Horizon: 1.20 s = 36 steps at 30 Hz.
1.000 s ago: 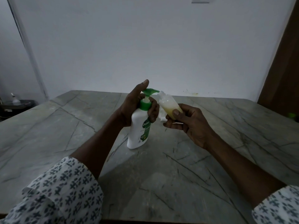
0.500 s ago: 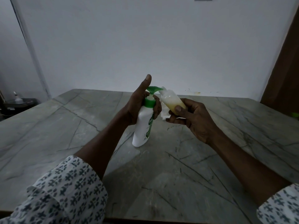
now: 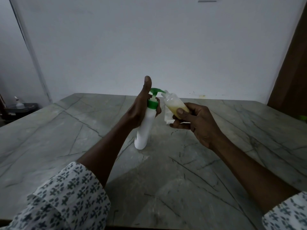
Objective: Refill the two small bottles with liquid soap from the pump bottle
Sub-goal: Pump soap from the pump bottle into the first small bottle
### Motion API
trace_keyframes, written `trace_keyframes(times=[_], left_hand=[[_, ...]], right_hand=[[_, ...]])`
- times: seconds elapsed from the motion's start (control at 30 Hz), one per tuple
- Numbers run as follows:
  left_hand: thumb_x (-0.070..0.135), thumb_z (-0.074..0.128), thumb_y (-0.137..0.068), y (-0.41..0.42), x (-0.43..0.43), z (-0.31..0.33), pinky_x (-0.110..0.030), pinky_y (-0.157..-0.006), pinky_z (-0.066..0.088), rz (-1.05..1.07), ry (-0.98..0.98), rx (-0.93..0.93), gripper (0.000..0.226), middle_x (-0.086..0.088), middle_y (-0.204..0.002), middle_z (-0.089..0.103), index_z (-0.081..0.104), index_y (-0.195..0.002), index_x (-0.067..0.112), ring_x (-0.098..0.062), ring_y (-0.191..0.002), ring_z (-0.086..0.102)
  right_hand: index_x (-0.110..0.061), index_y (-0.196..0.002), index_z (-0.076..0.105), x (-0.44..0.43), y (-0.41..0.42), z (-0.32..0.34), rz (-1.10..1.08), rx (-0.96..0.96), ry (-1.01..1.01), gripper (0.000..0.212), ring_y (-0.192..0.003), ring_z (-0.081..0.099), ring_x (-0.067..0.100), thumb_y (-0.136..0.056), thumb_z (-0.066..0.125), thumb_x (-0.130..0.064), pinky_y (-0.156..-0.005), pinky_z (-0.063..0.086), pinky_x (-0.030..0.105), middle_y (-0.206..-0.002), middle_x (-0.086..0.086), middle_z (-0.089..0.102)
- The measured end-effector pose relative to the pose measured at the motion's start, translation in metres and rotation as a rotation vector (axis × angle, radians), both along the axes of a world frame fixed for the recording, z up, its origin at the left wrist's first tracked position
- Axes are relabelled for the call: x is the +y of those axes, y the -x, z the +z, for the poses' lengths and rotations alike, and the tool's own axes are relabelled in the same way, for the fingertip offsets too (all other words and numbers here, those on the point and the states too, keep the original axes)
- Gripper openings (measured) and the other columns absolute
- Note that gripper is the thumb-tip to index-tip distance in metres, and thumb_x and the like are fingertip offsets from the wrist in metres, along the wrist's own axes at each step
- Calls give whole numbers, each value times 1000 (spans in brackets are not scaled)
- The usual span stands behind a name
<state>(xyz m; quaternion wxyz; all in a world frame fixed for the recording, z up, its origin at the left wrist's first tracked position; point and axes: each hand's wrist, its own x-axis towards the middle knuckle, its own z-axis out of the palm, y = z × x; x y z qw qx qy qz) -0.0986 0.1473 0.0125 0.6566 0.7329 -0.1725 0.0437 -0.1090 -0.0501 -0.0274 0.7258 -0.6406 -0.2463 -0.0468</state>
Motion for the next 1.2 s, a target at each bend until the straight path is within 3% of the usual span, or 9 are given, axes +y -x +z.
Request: trace_keyframes(times=[0.27,0.43,0.73,0.93,1.2], left_hand=[[50,32,-101,0,8,4,-32,-66,44,119,-244,-45,60,-11,-63,61,58,-64,10,-19,-56,54],[37,38,-100,-2,4,1,-33,-68,41,141,-277,-91,50,-10,-61,62,58,-60,14,-19,-55,52],[54,33,-101,-1,1,-2,-33,-68,45,166,-281,-121,66,-11,-62,63,59,-61,7,-22,-57,56],[46,36,-100,-4,1,-1,-35,-71,46,185,-294,-108,55,-11,-63,65,59,-60,16,-23,-59,56],[40,39,-98,-4,2,-3,-36,-71,45,182,-292,-150,56,-13,-61,65,59,-54,11,-23,-58,55]], right_hand=[[-10,-105,65,2,2,-12,26,70,16,31,-74,71,30,-77,67,-23,-81,59,48,-93,24,70],[2,-114,62,-4,0,-20,2,88,22,32,-74,71,31,-86,64,-15,-82,58,49,-87,20,70],[1,-112,62,-1,1,-22,-2,104,-11,28,-75,71,32,-88,62,-14,-76,60,40,-92,24,69],[2,-113,61,-2,1,-24,-3,105,-15,27,-77,71,33,-90,61,-12,-78,60,42,-91,23,69],[0,-110,62,2,3,-26,23,127,-6,22,-73,72,29,-90,60,-10,-74,61,37,-95,27,68]])
